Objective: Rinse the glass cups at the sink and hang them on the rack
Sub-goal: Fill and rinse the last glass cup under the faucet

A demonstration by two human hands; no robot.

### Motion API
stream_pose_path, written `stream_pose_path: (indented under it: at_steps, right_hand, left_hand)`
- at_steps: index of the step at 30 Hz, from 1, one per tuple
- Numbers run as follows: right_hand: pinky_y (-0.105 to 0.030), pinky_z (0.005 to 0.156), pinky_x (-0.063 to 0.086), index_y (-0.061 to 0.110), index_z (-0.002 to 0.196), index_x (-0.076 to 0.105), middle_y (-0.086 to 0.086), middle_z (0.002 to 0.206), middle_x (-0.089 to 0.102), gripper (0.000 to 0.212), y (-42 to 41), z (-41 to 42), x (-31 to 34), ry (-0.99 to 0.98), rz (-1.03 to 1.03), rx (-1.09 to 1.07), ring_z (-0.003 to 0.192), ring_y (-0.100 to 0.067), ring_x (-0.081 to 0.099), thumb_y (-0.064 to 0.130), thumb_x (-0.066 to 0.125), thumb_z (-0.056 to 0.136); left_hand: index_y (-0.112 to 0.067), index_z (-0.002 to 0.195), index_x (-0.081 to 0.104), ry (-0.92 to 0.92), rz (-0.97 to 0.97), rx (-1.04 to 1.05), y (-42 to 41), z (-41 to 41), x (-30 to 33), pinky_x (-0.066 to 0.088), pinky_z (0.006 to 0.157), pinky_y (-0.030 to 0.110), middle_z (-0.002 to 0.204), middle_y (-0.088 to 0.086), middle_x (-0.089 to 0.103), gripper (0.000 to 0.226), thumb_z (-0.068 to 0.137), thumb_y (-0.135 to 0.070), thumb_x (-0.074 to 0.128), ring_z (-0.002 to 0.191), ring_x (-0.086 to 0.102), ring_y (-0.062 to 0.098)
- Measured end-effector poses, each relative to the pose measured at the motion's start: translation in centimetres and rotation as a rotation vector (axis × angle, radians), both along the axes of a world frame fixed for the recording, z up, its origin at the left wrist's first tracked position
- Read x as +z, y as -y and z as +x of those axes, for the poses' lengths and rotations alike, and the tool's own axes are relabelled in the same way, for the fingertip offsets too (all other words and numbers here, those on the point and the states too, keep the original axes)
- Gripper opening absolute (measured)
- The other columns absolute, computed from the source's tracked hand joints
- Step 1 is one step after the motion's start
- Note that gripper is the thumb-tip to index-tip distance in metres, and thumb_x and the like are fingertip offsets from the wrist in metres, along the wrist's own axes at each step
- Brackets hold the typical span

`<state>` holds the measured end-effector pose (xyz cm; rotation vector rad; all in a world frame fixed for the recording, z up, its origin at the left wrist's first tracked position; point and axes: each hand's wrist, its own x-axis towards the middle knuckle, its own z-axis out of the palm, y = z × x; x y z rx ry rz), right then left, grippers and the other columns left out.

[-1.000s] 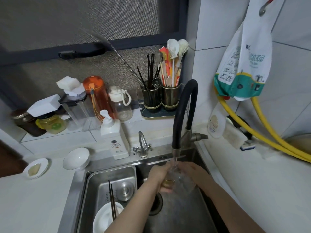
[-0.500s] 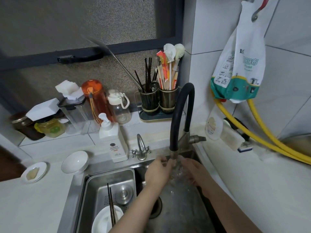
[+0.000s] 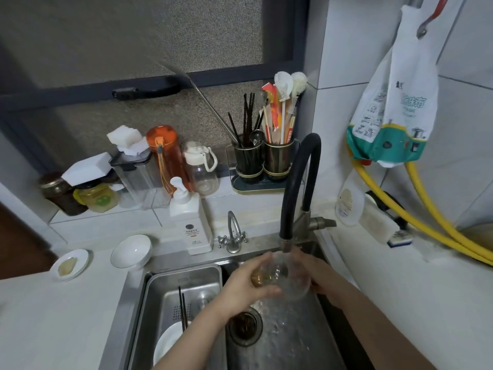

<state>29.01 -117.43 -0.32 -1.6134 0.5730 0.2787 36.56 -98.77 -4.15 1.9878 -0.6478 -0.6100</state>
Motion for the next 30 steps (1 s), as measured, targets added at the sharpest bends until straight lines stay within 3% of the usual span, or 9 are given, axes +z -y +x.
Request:
stream_pose_path:
  at_steps: [3,5,8,12,15,20,24,28,30]
  right_hand:
    - [-0.038,0.103,0.047,0.043,0.127,0.052,0.013,0.133,0.055,0.052,0.3,-1.1,-1.0,0.220,0.056,0.150,0.121,-0.007,0.054,0.051,0.070,0.078]
    - [-0.033,0.101,0.049,0.034,0.135,0.044,0.011,0.137,0.050,0.066,0.1,-1.5,-1.6,0.309,0.103,0.228,0.127,-0.007,0.050,0.032,0.077,0.077]
    - [-0.024,0.094,0.050,0.024,0.136,0.038,0.006,0.135,0.050,0.080,-0.1,-1.6,-1.9,0.361,0.083,0.244,0.125,-0.006,0.052,0.027,0.083,0.070]
    - [-0.016,0.089,0.050,0.029,0.134,0.043,0.011,0.134,0.052,0.072,0.4,-1.4,-1.9,0.351,-0.007,0.247,0.121,0.000,0.053,0.022,0.081,0.074]
    - [-0.016,0.085,0.051,0.031,0.133,0.044,0.015,0.129,0.055,0.077,1.0,-1.2,-1.4,0.304,-0.037,0.249,0.117,0.001,0.056,0.033,0.085,0.067]
    - [-0.020,0.092,0.049,0.039,0.127,0.048,0.018,0.124,0.060,0.070,1.3,-0.8,-0.8,0.268,-0.091,0.278,0.113,0.004,0.058,0.043,0.083,0.067]
    - [-0.007,0.081,0.047,0.044,0.120,0.052,0.023,0.117,0.062,0.044,1.1,-0.6,-0.3,0.293,-0.062,0.251,0.108,0.011,0.058,0.030,0.071,0.083]
    - [-0.012,0.084,0.045,0.054,0.107,0.057,0.021,0.113,0.066,0.028,1.3,-0.3,-0.4,0.284,-0.083,0.212,0.102,0.014,0.059,0.033,0.064,0.089]
    - [-0.020,0.090,0.049,0.049,0.110,0.063,0.010,0.114,0.069,0.025,1.6,-0.2,-1.0,0.281,-0.047,0.209,0.106,0.001,0.063,0.031,0.061,0.092]
  left_hand:
    - [-0.029,0.136,0.052,-0.231,-0.151,0.148,0.0,-0.2,-0.3,0.052,0.099,0.038,0.125,-0.008,0.064,0.081,0.063,-0.045,0.085,0.111,0.064,0.011]
    - [-0.029,0.132,0.055,-0.338,-0.206,0.191,-0.1,-0.3,-0.3,0.057,0.089,0.034,0.125,0.001,0.064,0.076,0.062,-0.043,0.082,0.107,0.067,0.017]
    - [-0.027,0.128,0.055,-0.443,-0.227,0.201,-0.1,-0.5,-0.1,0.058,0.078,0.024,0.116,0.005,0.068,0.068,0.065,-0.037,0.078,0.098,0.070,0.016]
    - [-0.035,0.117,0.058,-0.228,-0.112,0.141,0.1,-0.5,0.4,0.047,0.090,0.012,0.120,-0.009,0.064,0.045,0.075,-0.036,0.077,0.114,0.061,0.006]
    - [-0.043,0.140,0.038,-0.078,-0.008,0.003,0.2,-0.2,0.6,0.036,0.110,0.021,0.139,-0.014,0.046,0.089,0.065,-0.048,0.085,0.129,0.046,0.002]
    - [-0.045,0.149,0.011,0.081,0.175,-0.083,2.2,-0.9,1.3,0.036,0.106,0.020,0.128,-0.010,0.034,0.117,0.058,-0.056,0.084,0.124,0.041,0.006]
    - [-0.046,0.142,0.023,0.027,0.120,0.016,3.8,-1.3,1.1,0.039,0.103,0.023,0.126,-0.008,0.037,0.106,0.054,-0.062,0.079,0.119,0.045,0.008]
    - [-0.040,0.137,0.037,0.013,0.025,0.109,4.5,-1.3,0.5,0.040,0.099,0.017,0.121,-0.012,0.043,0.095,0.055,-0.056,0.083,0.111,0.046,-0.002]
    - [-0.038,0.127,0.047,-0.015,0.026,0.138,4.4,-1.0,0.2,0.044,0.097,0.019,0.116,-0.016,0.052,0.085,0.053,-0.057,0.083,0.110,0.053,-0.001]
